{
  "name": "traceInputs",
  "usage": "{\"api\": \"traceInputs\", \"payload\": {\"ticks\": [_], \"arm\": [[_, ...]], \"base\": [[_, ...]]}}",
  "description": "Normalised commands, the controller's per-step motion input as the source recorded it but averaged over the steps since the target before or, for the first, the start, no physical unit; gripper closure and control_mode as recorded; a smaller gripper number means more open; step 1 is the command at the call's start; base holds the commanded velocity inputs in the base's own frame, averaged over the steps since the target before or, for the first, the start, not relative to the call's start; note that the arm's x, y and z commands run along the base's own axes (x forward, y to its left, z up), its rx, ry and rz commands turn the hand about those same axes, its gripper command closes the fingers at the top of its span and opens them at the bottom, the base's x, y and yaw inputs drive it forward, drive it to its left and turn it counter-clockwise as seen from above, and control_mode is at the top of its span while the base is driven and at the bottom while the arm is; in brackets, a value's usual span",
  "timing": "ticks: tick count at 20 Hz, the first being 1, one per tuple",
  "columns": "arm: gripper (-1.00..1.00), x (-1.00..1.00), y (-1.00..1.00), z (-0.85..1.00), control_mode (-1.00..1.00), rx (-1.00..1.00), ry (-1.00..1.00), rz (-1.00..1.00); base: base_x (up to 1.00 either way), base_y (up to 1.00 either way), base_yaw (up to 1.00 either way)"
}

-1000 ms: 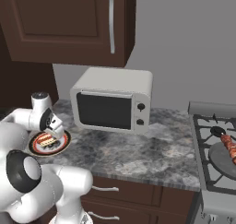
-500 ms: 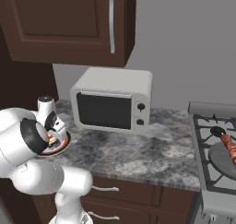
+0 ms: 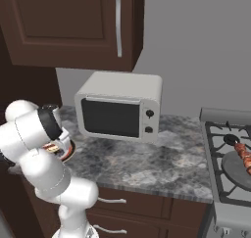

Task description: Place the cold items (squash and kiwi) from the fridge in one tupperware on the dining counter. Place the warm items (kebab skewer and hot dog) in the stove area in another tupperware.

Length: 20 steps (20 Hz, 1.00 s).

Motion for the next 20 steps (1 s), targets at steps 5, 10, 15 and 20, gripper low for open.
{"api": "traceInputs", "payload": {"ticks": [5,10,15,20], "arm": [[1.00,0.00,0.01,-0.11,-1.00,0.00,0.02,0.00],[1.00,-0.51,-0.44,0.19,-1.00,0.00,-0.14,0.00],[1.00,-0.69,-0.56,0.51,-1.00,0.00,-0.17,0.00],[1.00,-0.72,-0.42,0.77,-1.00,0.00,-0.06,0.00]], "base": [[0.00,0.00,0.00],[0.00,0.00,0.00],[0.00,0.00,0.00],[0.00,0.00,0.00]]}}
